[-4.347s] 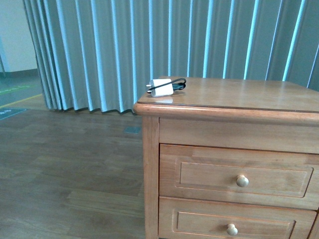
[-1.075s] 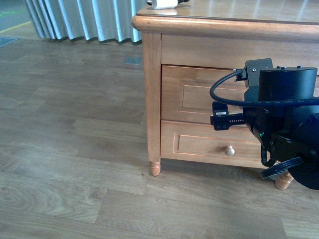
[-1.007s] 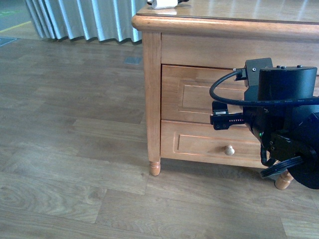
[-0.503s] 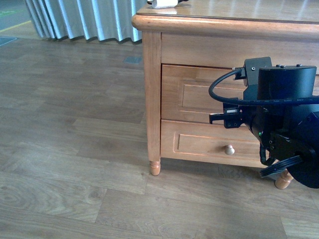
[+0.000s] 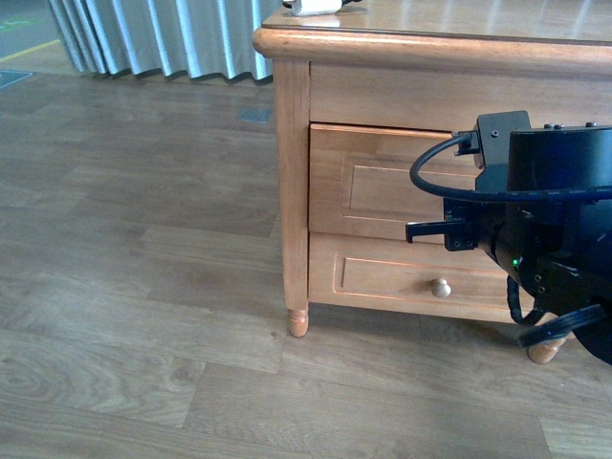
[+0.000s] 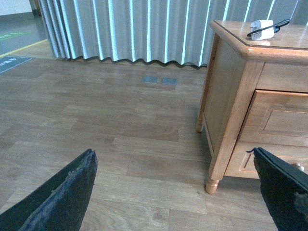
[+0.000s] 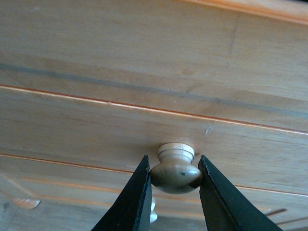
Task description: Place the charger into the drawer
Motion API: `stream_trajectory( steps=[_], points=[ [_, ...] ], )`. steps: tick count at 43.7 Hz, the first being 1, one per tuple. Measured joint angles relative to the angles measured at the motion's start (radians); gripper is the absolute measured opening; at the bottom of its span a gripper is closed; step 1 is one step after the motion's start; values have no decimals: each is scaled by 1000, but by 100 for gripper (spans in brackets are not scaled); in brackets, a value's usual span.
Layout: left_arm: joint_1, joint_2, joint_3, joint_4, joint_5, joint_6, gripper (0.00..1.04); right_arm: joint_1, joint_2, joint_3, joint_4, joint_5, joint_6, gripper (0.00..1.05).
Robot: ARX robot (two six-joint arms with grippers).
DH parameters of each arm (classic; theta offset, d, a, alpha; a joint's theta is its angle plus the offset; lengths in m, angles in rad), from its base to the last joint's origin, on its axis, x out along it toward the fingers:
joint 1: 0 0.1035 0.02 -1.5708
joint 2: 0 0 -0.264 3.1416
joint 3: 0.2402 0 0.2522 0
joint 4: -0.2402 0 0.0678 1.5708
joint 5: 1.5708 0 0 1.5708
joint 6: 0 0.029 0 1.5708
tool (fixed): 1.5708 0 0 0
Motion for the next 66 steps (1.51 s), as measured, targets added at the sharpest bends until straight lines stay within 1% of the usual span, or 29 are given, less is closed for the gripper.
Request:
stream_trajectory(
  steps=[10, 15, 25, 33, 38, 42, 48, 50, 53, 54, 56, 58, 62, 65, 66],
  points=[
    [0, 0, 0, 0, 0, 0, 99, 17, -165, -191, -89, -34, 76, 23],
    [0, 0, 0, 0, 0, 0, 99, 21, -274, -303, -149, -85, 101, 23],
    [0, 0, 0, 0, 0, 0, 99, 23, -469, -511, -208, -191, 100, 23],
    [0, 0, 0, 0, 0, 0, 99, 37, -613, -642, -255, -235, 101, 23],
    [0, 0, 0, 0, 0, 0, 99, 34, -739, -694, -319, -226, 121, 44],
    [0, 0, 0, 0, 0, 0, 99, 5, -943, -729, -470, -246, 137, 64],
    [0, 0, 0, 0, 0, 0, 99, -38, -1195, -756, -674, -276, 138, 83],
    [0, 0, 0, 0, 0, 0, 99, -60, -1291, -756, -744, -274, 134, 90],
    [0, 0, 0, 0, 0, 0, 99, -98, -1431, -756, -824, -264, 123, 98],
    [0, 0, 0, 0, 0, 0, 99, -106, -1455, -756, -836, -264, 123, 98],
    [0, 0, 0, 0, 0, 0, 99, -153, -1577, -756, -900, -286, 116, 96],
    [0, 0, 0, 0, 0, 0, 99, -201, -1673, -758, -934, -300, 100, 96],
    [0, 0, 0, 0, 0, 0, 99, -283, -1799, -783, -943, -354, 55, 96],
    [0, 0, 0, 0, 0, 0, 99, -351, -1860, -800, -953, -424, 53, 96],
    [0, 0, 0, 0, 0, 0, 99, -377, -1883, -808, -951, -428, 51, 96]
  ],
)
